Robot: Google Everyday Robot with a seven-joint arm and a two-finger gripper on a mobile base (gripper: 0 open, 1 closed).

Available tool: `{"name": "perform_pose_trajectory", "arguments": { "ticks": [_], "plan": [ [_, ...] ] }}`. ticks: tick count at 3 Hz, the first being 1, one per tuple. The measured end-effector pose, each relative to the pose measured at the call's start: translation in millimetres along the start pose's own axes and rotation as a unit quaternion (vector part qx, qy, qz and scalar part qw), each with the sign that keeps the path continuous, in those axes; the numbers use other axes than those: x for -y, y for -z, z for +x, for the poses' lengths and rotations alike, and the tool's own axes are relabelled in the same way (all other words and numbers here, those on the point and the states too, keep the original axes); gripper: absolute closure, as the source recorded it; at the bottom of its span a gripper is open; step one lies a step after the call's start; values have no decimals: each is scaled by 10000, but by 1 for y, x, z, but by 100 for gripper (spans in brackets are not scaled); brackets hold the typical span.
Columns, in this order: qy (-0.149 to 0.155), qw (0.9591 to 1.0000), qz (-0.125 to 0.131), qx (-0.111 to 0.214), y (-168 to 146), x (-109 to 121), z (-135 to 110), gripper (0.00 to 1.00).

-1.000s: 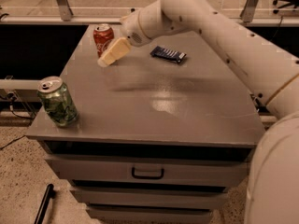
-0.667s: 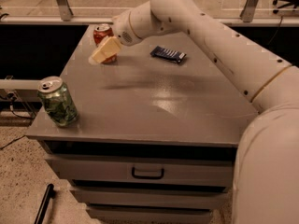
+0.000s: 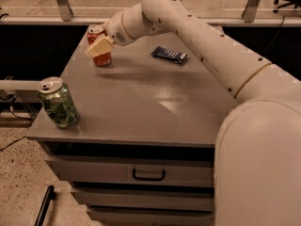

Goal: Move coke can near green can

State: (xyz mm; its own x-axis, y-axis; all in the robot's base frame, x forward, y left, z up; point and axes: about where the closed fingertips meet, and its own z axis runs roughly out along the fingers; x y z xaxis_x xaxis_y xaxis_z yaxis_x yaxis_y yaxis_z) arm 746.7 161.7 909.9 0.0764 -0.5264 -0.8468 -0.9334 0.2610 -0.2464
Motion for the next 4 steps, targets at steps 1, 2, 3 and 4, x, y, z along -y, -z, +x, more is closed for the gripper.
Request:
{"name": "perform_pose_trajectory", "arguments": {
  "ticks": [1,2,3,4],
  "plan": [
    [-88,9999,-100,-33,-5,6,3,64],
    [-169,9992,-358,-63,2,4,1,88],
    [-176,9968,-783,-59,39,-15,4,100],
    [-166,9901,-1390,-89,100,-60,11,100]
  ]
}}
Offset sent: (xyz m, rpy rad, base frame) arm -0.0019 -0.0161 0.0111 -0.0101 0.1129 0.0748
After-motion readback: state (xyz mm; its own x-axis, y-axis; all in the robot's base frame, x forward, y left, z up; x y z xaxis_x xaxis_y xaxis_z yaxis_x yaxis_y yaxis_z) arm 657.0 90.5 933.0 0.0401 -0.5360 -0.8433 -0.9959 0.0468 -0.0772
